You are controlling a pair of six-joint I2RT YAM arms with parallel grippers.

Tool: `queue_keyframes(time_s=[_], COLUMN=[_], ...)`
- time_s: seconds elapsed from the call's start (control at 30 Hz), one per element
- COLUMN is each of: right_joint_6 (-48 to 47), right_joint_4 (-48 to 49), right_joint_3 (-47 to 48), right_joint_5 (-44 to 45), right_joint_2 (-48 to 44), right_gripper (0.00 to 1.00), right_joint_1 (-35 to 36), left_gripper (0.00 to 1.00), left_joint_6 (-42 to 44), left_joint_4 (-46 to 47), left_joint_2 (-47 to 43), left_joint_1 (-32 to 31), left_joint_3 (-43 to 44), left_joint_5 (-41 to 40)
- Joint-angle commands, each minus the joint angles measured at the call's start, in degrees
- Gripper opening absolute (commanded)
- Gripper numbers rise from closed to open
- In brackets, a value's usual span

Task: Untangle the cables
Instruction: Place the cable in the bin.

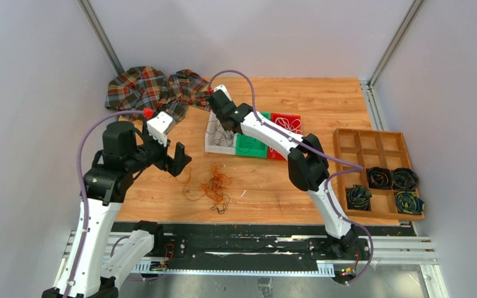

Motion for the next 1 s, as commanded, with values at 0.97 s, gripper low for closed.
queue_keyframes(time_s=[0.97], right_joint_6=[17.8], right_joint_4=[-7.5], right_joint_3=[11.6], right_joint_5=[-4.8], right_joint_2=[9.8], right_gripper=[0.02], right_joint_1=[-2.2], left_gripper=[0.98], left_joint_6=[0.6], left_joint_4=[3.7], left_joint_2=[6.2], left_joint_1=[0.8], left_joint_3=[-1.8], left_joint_5=[1.4])
